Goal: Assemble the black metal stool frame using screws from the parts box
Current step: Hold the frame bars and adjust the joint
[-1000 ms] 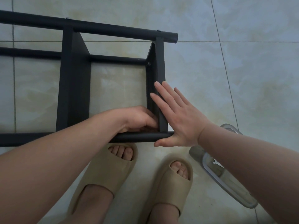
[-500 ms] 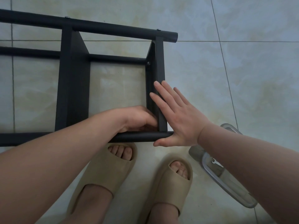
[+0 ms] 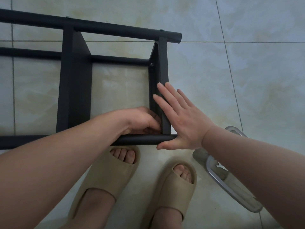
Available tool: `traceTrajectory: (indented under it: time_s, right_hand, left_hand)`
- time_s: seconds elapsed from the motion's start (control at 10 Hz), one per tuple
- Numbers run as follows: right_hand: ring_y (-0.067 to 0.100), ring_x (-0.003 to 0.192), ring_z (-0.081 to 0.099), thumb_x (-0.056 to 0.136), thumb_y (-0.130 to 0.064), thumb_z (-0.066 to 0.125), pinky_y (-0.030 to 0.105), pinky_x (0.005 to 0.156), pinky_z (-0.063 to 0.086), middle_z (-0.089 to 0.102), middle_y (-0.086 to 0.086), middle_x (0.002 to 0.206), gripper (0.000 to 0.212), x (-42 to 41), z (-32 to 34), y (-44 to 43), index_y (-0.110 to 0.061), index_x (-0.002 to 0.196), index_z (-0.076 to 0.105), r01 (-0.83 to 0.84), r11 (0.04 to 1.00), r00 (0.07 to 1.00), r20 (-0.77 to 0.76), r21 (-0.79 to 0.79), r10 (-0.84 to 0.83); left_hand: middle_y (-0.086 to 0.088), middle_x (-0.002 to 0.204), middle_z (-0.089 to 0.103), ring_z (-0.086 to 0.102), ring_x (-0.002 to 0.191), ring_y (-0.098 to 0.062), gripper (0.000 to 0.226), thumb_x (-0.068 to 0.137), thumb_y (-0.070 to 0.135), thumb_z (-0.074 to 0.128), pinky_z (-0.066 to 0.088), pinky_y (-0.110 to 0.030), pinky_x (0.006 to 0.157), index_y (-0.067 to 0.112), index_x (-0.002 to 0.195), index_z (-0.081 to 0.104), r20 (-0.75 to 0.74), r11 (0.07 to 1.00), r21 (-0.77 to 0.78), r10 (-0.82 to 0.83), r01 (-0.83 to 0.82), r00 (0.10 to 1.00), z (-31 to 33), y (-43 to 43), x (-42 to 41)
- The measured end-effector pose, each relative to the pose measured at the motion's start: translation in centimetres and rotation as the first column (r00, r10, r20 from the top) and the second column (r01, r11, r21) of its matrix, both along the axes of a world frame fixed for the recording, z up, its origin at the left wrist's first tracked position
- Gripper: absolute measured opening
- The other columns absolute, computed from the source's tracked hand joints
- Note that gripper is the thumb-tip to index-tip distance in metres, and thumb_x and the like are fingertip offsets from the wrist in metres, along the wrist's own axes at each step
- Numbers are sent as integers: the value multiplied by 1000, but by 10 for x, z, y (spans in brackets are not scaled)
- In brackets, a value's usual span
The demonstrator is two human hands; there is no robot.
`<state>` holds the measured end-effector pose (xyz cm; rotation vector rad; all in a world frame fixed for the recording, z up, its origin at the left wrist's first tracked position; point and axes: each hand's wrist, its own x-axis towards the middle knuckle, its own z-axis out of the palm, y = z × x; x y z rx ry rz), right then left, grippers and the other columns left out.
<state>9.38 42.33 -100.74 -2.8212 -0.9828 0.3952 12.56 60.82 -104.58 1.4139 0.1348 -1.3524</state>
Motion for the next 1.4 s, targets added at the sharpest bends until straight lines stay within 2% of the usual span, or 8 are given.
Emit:
traceTrajectory:
  time_s: [0.2,0.3,0.4,0.5,0.7,0.9,1.2,1.4]
  right_hand:
    - [31,156,-7,76,-91,42,57,124,14,-3,15,169,124,0,0,0,-5,161,14,0,1000,1000,-1,-2,0]
    - [32,156,-5,76,-91,41,57,124,15,-2,15,169,124,0,0,0,-5,160,15,-3,1000,1000,10,-1,3]
    - [32,156,-5,76,-91,40,57,124,16,-1,16,169,123,0,-1,0,-5,160,15,-4,1000,1000,16,4,4]
    - [32,156,-5,76,-92,39,57,124,16,-2,16,169,123,0,-1,0,-5,160,14,-4,1000,1000,18,1,4]
    - [32,156,-4,76,-91,41,56,125,14,-1,16,169,123,0,-2,0,-5,160,14,0,1000,1000,19,13,0]
    - [31,156,-5,76,-91,41,55,125,12,-2,15,169,123,0,-2,-1,-6,160,14,0,1000,1000,22,11,0]
    - [31,156,-5,76,-91,41,55,125,14,-1,15,169,123,0,-2,-1,-5,160,15,-2,1000,1000,24,14,2]
    - [32,156,-5,76,-91,43,56,124,14,-1,15,169,123,0,-1,0,-5,161,15,4,1000,1000,17,10,-4]
  left_hand:
    - [-12,75,67,69,70,-21,19,86,-14,56,56,-27,65,3,85,67,-49,997,-66,23,-26,999,0,2,1]
    - [-10,74,69,70,70,-19,22,87,-15,55,57,-26,64,3,88,68,-77,995,-95,33,-40,996,0,2,1]
    - [-10,77,71,71,71,-18,24,87,-14,54,56,-25,64,3,89,70,-108,992,-118,28,-41,994,1,4,1]
    - [-10,78,72,71,73,-20,24,88,-7,56,56,-27,65,8,82,74,-106,994,-109,4,-15,994,1,4,1]
    - [-10,72,68,67,67,-21,14,85,-6,61,55,-26,63,4,84,71,-6,1000,-11,-21,21,1000,0,3,0]
    - [-13,77,67,68,73,-23,20,86,-11,59,56,-30,72,5,82,70,-29,999,-44,13,-14,1000,-1,3,0]
    - [-10,76,68,69,72,-19,21,88,-13,55,57,-26,69,4,89,68,-51,996,-94,8,-13,999,3,5,1]
    - [-15,81,69,67,76,-25,10,89,-3,61,54,-31,72,0,90,70,-17,998,-62,9,-10,1000,4,2,-1]
